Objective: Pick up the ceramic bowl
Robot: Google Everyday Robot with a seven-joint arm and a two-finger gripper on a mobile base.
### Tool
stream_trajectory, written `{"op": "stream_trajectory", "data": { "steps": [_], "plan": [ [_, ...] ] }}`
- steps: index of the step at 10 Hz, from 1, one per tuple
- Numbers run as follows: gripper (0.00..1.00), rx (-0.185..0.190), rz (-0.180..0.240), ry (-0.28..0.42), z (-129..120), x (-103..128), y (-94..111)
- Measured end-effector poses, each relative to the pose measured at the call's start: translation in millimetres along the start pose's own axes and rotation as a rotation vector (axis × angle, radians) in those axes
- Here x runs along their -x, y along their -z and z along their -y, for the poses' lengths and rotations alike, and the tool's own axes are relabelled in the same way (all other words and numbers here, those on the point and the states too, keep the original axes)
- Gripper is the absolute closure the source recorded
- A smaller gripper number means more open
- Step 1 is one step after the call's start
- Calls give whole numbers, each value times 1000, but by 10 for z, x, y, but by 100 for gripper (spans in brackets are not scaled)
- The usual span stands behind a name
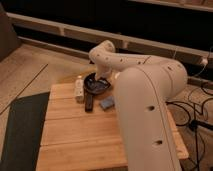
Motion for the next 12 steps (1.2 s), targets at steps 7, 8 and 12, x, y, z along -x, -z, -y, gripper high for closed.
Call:
{"op": "stream_trajectory", "data": {
  "steps": [7,8,12],
  "plan": [
    [35,-49,-65,-47,340,-38,-386],
    [35,-52,-75,-59,376,-16,-463],
    [35,-48,-94,-38,247,115,-708]
  ]
}}
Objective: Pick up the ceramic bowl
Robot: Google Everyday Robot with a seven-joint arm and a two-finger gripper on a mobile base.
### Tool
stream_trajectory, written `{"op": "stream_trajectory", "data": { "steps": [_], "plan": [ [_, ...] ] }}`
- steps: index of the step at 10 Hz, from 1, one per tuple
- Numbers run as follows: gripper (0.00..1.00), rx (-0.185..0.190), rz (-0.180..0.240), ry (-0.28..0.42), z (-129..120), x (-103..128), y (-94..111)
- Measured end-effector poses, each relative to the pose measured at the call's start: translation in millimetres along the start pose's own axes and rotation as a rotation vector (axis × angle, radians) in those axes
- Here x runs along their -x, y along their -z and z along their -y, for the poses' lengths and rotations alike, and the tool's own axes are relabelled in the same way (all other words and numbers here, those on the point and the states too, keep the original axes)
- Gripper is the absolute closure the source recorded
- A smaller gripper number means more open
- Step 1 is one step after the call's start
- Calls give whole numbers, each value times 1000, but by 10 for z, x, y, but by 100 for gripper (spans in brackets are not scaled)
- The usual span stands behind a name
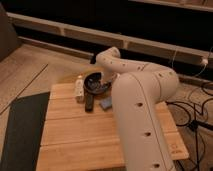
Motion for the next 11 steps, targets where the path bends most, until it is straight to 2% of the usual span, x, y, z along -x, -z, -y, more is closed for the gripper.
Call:
{"op": "stream_trajectory", "data": {
  "steps": [2,4,5,7,8,10,11],
  "plan": [
    [35,-4,-32,22,-69,-24,-177],
    [37,-24,-78,37,7,-99,-393],
    [46,-34,-102,42,62,-134,-506],
    [66,-36,-113,45,89,-107,-590],
    [80,-34,-104,53,68,-56,-586],
    [98,-25,-86,60,33,25,-541],
    [100,-16,-73,66,-4,68,-490]
  ]
}}
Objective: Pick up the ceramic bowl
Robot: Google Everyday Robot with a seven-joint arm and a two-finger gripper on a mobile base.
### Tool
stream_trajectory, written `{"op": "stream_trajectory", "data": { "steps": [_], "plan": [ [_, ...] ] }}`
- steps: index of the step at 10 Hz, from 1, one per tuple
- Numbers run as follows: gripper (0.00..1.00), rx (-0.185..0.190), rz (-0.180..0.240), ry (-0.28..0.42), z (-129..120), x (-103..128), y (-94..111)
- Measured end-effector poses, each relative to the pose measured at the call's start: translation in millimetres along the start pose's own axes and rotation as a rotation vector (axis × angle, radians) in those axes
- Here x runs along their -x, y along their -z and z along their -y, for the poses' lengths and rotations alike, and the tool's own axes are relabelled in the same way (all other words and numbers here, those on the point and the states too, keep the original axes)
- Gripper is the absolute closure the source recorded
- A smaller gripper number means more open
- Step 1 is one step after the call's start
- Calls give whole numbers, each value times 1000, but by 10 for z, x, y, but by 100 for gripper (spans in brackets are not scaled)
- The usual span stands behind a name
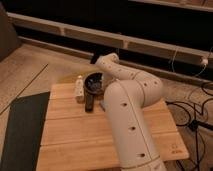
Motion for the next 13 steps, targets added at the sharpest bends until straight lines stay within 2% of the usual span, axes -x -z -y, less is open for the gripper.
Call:
{"op": "stream_trajectory", "data": {
  "steps": [4,5,8,9,10,11,13],
  "plan": [
    [100,49,68,56,-312,69,392],
    [100,47,95,63,-350,96,498],
    [100,-5,226,49,-311,245,917],
    [100,-5,262,45,-326,271,1063],
    [100,4,319,39,-355,298,1313],
    [100,17,342,38,-380,286,1447],
    [100,41,362,33,-400,186,1649]
  ]
}}
